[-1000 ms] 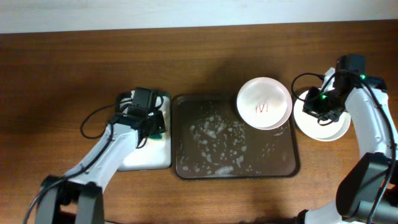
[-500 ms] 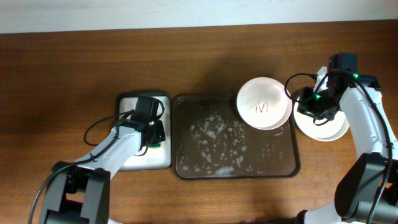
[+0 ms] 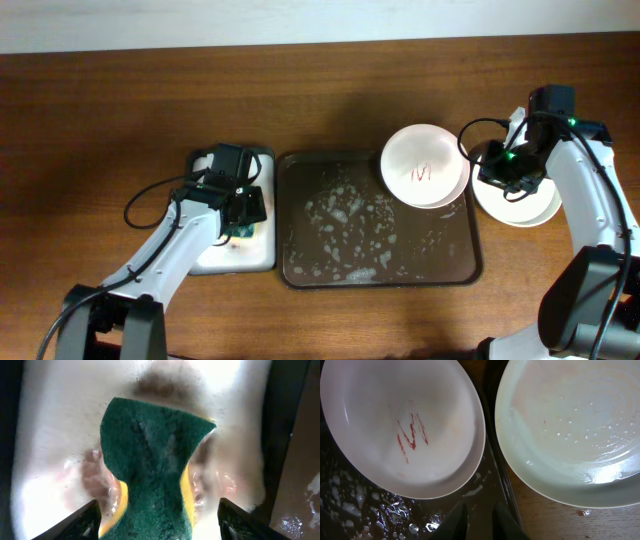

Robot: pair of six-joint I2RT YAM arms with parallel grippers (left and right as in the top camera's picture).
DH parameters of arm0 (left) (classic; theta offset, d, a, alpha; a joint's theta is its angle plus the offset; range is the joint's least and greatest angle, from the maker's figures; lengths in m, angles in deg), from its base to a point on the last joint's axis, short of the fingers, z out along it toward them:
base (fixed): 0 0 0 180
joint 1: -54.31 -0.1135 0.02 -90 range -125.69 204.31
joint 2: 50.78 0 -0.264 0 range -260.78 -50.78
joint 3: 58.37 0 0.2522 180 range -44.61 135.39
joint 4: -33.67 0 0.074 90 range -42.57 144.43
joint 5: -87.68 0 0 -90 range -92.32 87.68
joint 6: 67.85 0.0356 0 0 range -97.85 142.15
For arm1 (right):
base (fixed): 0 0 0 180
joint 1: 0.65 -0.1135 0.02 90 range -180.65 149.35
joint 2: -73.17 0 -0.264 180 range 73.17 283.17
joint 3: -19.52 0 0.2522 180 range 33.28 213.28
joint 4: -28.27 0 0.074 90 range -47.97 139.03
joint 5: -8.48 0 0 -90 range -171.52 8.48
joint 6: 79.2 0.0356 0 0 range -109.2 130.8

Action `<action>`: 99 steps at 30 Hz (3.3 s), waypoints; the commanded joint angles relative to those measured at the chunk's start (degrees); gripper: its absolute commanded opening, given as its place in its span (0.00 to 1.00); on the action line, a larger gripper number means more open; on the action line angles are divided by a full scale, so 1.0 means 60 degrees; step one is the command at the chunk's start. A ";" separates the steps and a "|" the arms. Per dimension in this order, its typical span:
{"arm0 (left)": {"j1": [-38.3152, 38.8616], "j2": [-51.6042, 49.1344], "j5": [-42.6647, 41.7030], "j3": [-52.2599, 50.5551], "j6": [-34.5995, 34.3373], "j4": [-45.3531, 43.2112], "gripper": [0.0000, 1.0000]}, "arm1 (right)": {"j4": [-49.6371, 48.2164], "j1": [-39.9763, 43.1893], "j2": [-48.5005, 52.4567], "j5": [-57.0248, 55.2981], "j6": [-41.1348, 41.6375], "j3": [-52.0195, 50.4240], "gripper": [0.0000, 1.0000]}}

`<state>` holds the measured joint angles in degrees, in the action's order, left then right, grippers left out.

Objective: Clean dirty plates on tray and stack at the side

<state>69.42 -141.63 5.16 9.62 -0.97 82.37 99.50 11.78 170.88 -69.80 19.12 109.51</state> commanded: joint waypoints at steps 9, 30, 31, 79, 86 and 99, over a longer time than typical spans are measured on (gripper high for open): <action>-0.0066 -0.1147 0.0076 0.0153 0.0000 -0.0652 0.64 | 0.0033 -0.0095 0.0029 0.0055 -0.0102 -0.0051 0.19; -0.0117 -0.0907 -0.0106 0.0157 -0.0066 -0.0098 0.00 | -0.1869 -0.0776 0.0168 -0.0055 -0.1042 -0.0055 0.38; -0.0117 -0.0907 -0.0106 0.0157 -0.0066 -0.0098 0.00 | -0.2109 -0.0776 0.0266 -0.0055 -0.1115 -0.0055 0.39; -0.0109 -0.0907 -0.0113 0.0157 -0.0066 -0.0222 0.00 | 0.0055 -0.3442 0.1636 0.0940 -0.0769 -0.0080 0.04; -0.0109 -0.0907 -0.0117 0.0157 -0.0066 -0.0200 0.00 | -0.0066 -0.3705 0.1887 0.0943 -0.0772 -0.0608 0.04; -0.0109 -0.0900 -0.0142 0.0160 -0.0062 -0.0200 0.00 | -0.0324 -0.3705 0.1912 0.0943 -0.0776 -0.0867 0.04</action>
<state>69.12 -148.28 5.12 10.06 -1.23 81.08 97.54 -9.91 181.98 -64.88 14.03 104.83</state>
